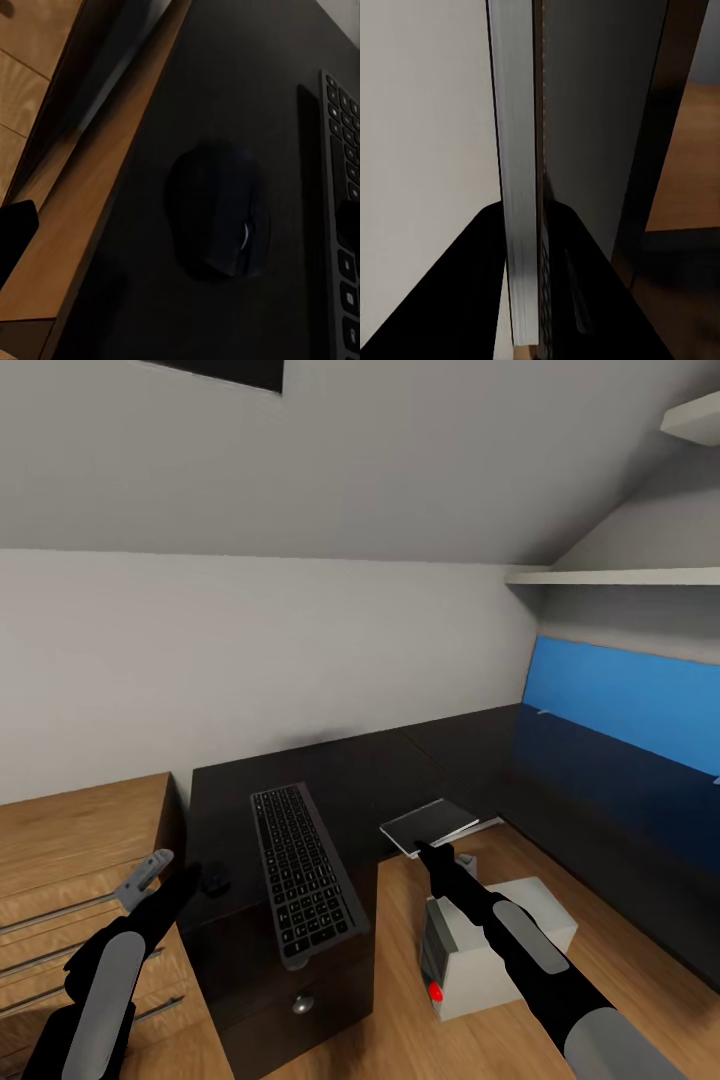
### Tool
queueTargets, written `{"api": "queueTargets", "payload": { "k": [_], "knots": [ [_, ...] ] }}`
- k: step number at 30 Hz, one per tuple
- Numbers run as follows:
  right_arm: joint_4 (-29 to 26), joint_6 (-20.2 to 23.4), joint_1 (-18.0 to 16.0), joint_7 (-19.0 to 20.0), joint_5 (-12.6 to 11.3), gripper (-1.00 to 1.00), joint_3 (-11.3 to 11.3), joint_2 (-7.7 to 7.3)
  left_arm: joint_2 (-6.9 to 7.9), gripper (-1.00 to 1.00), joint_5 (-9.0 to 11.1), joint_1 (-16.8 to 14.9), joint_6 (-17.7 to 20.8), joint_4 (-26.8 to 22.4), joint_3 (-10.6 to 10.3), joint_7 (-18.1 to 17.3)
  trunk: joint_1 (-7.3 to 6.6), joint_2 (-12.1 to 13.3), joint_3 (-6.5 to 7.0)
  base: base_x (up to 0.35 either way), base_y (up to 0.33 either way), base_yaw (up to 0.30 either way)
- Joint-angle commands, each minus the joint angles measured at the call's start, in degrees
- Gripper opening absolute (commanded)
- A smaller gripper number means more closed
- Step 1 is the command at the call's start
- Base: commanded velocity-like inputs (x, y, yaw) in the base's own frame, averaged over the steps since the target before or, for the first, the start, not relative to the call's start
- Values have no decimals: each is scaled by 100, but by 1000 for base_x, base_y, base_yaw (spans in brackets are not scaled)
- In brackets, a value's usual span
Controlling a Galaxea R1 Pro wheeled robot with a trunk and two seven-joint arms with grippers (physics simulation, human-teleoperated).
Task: In the bedroom, organize the workspace by keeping the computer under the desk, ensuring the monitor is on the desk, placing the keyboard on the desk next to the monitor, placing the mouse on the desk next to the keyboard, moving the folder from the swivel chair onto the desk next to the mouse, stacking the notebook on top of the folder with the pen on top of the notebook, and positioning the swivel chair next to the desk.
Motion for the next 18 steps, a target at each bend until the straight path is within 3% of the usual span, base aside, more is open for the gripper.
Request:
{"api": "queueTargets", "payload": {
  "k": [1, 14, 18],
  "knots": [
    [2, 0, -5, 17, -38, -100, 18, -6, -4, 100, 54, -5, 21, -8, 7, 37, -1, -3, -6, 1, 0, 0],
    [2, -4, -5, 17, -23, -100, 18, -6, -9, 100, 52, -5, 15, -8, 4, 37, -1, -3, -6, 14, 4, 0],
    [2, -5, -5, 17, -22, -100, 18, -6, 0, 100, 52, -5, 14, -8, -146, 37, -1, -3, -6, 85, 29, 0]
  ]
}}
